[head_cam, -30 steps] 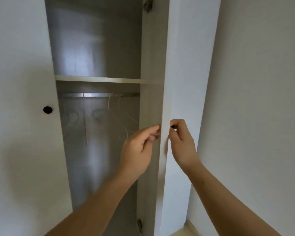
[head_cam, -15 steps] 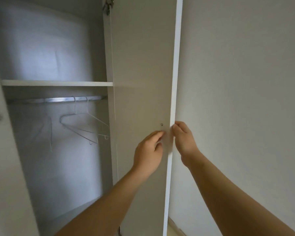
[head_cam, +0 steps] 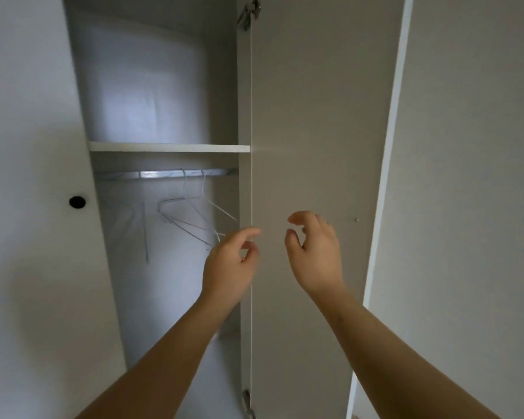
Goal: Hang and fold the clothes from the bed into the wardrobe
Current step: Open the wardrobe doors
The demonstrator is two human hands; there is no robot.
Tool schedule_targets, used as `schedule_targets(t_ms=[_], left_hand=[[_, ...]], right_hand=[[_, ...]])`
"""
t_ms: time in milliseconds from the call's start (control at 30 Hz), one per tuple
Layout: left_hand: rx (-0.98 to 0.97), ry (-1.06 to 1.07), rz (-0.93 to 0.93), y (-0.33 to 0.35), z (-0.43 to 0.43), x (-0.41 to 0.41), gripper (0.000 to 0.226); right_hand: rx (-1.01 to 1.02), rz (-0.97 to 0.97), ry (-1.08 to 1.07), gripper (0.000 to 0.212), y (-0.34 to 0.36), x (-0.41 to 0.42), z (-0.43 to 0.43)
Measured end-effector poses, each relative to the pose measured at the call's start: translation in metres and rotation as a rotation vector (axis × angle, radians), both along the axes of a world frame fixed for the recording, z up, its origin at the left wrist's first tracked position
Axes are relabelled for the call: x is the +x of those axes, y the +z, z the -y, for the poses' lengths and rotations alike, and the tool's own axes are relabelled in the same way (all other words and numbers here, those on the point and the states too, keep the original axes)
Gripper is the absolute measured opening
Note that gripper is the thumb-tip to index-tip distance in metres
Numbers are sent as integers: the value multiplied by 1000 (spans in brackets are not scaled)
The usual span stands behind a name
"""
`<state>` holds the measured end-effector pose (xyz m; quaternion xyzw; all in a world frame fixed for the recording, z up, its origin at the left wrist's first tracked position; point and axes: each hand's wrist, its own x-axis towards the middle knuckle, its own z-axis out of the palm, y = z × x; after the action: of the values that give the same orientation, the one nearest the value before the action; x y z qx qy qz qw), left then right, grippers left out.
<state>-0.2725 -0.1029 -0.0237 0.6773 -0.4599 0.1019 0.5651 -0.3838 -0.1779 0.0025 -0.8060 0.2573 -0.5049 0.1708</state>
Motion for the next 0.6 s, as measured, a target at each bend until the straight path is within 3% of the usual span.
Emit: schedule_targets(t_ms=[400,600], left_hand=[[65,403,87,1,-115,156,19],[151,610,206,6,-142,228,28]], right_hand=[[113,-98,298,24,-8,171,-82],[143,-146,353,24,-17,237,-106]])
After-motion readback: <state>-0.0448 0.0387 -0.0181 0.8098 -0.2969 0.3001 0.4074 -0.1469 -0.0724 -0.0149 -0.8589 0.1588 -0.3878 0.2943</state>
